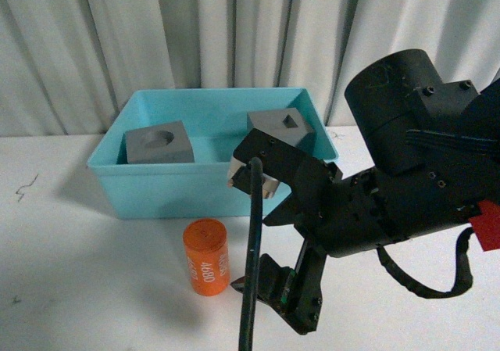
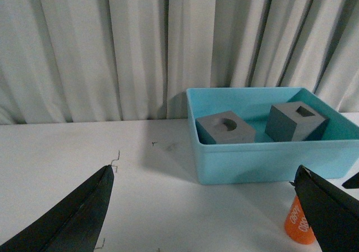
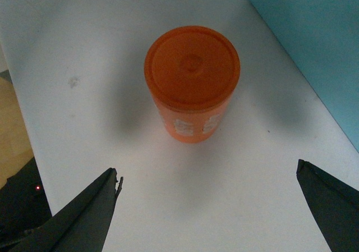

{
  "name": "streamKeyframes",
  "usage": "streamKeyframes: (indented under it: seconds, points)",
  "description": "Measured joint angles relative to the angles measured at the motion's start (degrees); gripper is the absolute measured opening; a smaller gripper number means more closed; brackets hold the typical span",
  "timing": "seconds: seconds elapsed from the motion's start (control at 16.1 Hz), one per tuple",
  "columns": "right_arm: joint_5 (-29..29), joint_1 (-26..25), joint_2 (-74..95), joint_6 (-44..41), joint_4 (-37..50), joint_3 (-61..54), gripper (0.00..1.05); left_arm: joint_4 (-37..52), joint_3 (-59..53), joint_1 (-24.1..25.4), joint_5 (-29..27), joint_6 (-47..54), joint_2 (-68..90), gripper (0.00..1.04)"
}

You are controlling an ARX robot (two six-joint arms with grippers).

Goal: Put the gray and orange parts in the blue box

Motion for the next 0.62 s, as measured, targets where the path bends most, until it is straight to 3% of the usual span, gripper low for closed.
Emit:
streamKeyframes:
  seconds: [0.5, 0.62]
  points:
    - [2.6, 5.5, 6.8, 3.0, -0.1, 8.9, 0.98, 0.0, 0.0, 0.0, 0.0, 0.0, 0.0, 0.98]
    - [2.9, 5.9, 7.2, 3.3, 0.3, 9.3, 0.81, 0.0, 0.0, 0.0, 0.0, 0.0, 0.0, 0.98]
